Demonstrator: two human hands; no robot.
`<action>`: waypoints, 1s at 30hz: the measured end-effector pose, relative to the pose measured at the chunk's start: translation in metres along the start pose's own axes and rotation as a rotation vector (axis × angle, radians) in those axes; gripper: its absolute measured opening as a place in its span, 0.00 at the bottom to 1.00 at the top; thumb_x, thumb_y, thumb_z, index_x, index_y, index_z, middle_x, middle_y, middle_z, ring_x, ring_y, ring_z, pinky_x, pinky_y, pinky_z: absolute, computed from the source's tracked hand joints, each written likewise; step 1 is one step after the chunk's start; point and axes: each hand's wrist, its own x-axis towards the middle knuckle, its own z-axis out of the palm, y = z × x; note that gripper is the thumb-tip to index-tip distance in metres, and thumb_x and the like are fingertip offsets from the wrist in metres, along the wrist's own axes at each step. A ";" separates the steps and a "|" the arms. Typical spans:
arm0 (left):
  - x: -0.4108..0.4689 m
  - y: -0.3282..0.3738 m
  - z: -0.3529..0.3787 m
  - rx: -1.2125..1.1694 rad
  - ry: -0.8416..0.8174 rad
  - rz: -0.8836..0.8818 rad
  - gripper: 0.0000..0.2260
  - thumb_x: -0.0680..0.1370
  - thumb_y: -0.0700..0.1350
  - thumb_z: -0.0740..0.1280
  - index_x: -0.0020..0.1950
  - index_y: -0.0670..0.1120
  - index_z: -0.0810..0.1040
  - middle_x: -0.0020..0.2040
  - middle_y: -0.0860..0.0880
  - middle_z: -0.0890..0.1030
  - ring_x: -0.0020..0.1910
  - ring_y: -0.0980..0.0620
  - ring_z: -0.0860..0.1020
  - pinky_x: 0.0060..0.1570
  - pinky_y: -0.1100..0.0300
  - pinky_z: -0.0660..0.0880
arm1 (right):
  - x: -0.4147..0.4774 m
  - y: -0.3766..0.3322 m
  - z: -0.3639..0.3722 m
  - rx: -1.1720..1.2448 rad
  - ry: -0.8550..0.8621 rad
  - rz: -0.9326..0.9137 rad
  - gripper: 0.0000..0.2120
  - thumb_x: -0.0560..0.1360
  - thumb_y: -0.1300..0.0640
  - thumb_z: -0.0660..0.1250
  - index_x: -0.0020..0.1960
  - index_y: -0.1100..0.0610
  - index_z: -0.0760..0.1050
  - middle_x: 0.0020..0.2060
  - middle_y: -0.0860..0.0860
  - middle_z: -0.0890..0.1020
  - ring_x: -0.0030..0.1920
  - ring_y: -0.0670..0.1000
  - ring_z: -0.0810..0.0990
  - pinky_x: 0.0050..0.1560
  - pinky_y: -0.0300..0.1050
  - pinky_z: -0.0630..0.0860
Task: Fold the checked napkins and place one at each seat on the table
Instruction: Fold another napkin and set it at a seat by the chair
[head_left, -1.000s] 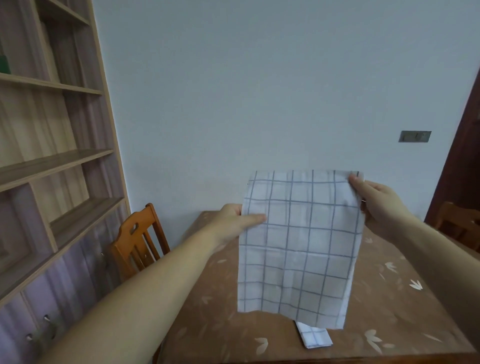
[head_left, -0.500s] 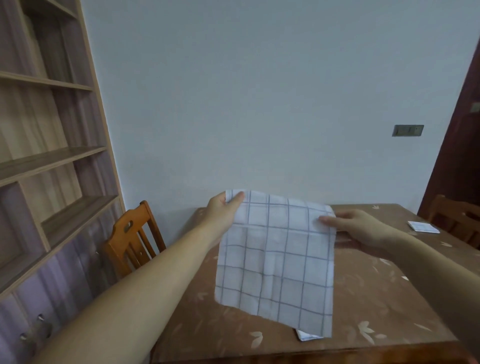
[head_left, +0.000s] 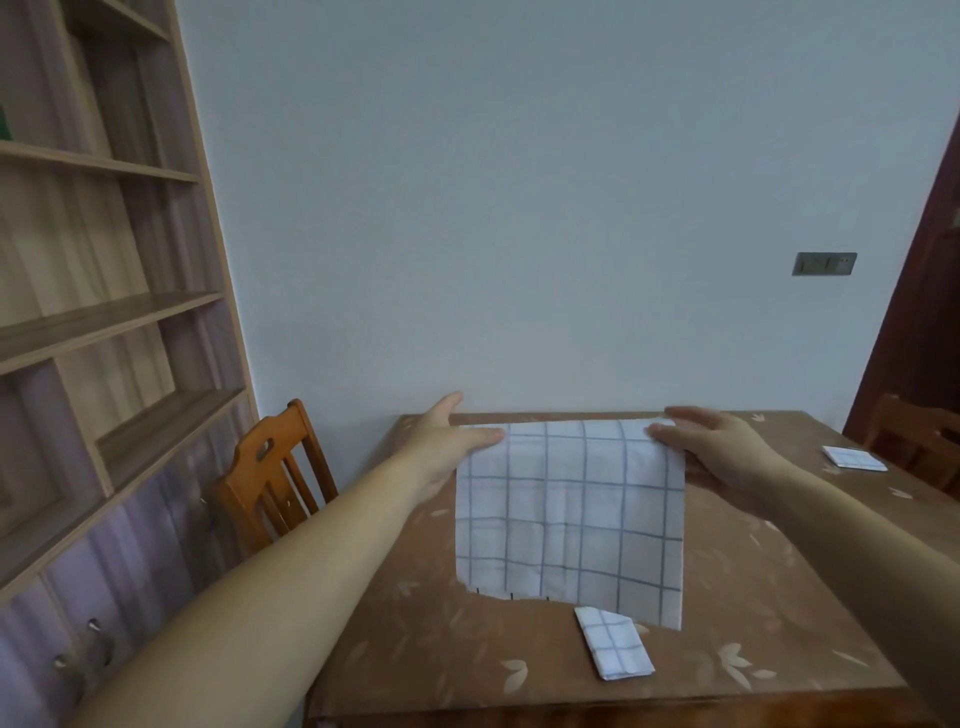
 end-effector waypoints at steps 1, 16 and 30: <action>0.002 0.000 -0.001 0.008 -0.001 0.023 0.41 0.63 0.47 0.80 0.73 0.54 0.68 0.69 0.47 0.70 0.68 0.44 0.72 0.68 0.47 0.70 | -0.001 -0.001 0.001 0.006 0.047 -0.019 0.21 0.73 0.62 0.73 0.64 0.52 0.73 0.47 0.59 0.83 0.40 0.54 0.81 0.43 0.45 0.81; -0.005 0.020 -0.012 0.468 -0.006 0.265 0.17 0.70 0.41 0.76 0.55 0.55 0.79 0.56 0.46 0.82 0.54 0.51 0.81 0.56 0.52 0.79 | -0.017 -0.030 -0.012 -0.420 0.128 -0.408 0.11 0.71 0.65 0.74 0.48 0.52 0.82 0.46 0.47 0.85 0.45 0.42 0.82 0.52 0.39 0.75; -0.018 0.037 -0.019 0.626 0.076 0.442 0.17 0.73 0.47 0.75 0.61 0.51 0.81 0.52 0.52 0.82 0.52 0.55 0.80 0.55 0.57 0.77 | -0.028 -0.035 -0.007 -0.945 0.230 -0.596 0.07 0.74 0.64 0.69 0.48 0.57 0.85 0.39 0.49 0.84 0.41 0.47 0.78 0.41 0.33 0.68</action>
